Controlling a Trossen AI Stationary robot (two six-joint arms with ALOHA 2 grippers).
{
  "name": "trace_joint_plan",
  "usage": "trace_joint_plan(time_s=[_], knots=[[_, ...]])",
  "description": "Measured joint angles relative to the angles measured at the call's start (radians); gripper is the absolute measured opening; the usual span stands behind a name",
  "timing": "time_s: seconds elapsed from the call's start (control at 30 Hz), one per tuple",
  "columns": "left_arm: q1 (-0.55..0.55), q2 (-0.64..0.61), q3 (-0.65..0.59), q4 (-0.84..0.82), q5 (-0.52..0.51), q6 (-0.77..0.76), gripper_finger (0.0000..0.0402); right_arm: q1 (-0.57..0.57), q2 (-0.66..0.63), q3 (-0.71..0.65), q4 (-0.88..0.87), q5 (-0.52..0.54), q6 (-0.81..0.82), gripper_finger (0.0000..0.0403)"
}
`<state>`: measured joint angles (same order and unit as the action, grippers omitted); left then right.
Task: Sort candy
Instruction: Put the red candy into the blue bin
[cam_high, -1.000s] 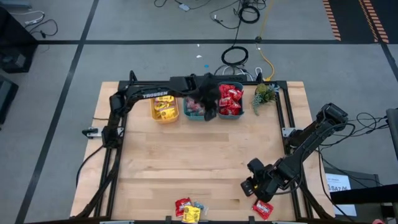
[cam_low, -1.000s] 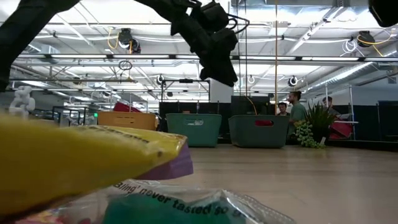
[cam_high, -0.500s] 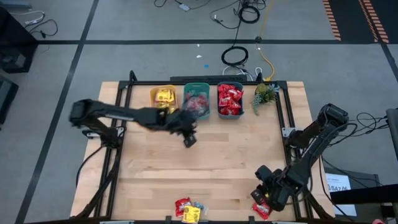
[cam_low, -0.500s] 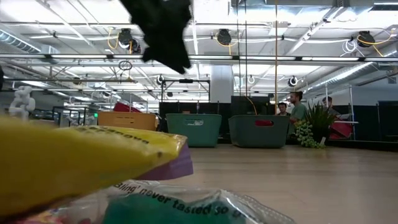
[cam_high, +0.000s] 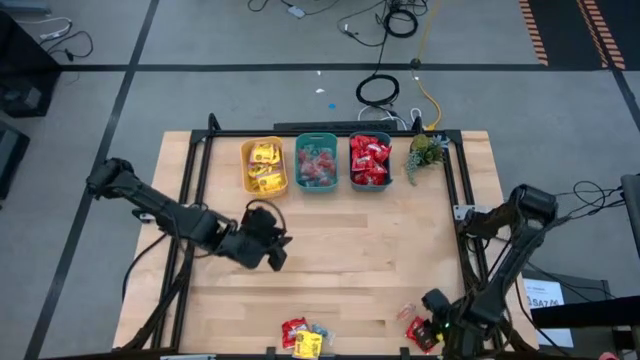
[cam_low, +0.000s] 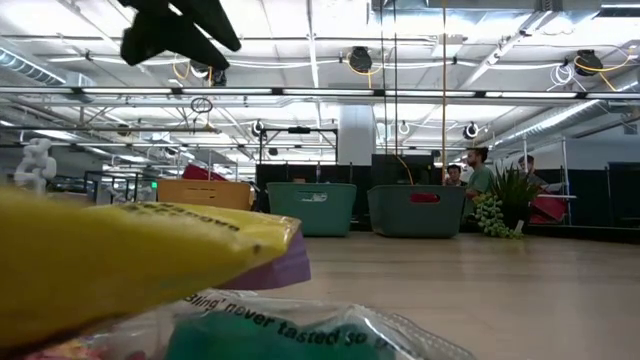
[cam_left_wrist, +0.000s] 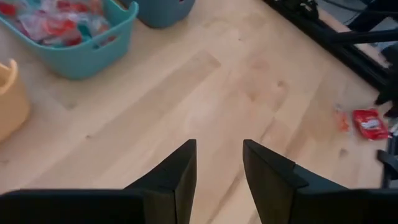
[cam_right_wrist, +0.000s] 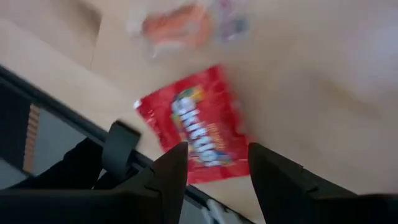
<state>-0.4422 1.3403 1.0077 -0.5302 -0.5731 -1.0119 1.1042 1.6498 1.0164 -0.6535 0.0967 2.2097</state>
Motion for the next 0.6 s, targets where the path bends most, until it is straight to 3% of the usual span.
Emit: trace_joint_plan(time_s=[0.1, 0.27, 0.47, 0.6], knots=[[-0.042, 0.008, 0.000, -0.004, -0.033, -0.052, 0.0139, 0.000, 0.075, 0.000, 0.105, -0.032, -0.025, 0.0166], [-0.073, 0.008, 0.000, -0.006, -0.033, -0.056, 0.0139, -0.004, 0.179, 0.015, 0.117, -0.044, -0.001, 0.0162], [-0.079, 0.015, 0.000, -0.087, 0.109, -0.032, 0.0139, -0.003, 0.212, 0.021, 0.103, -0.039, 0.031, 0.0153], [-0.092, 0.017, 0.000, -0.145, 0.153, 0.124, 0.0139, -0.003, 0.204, 0.019, 0.078, -0.040, 0.015, 0.0132]])
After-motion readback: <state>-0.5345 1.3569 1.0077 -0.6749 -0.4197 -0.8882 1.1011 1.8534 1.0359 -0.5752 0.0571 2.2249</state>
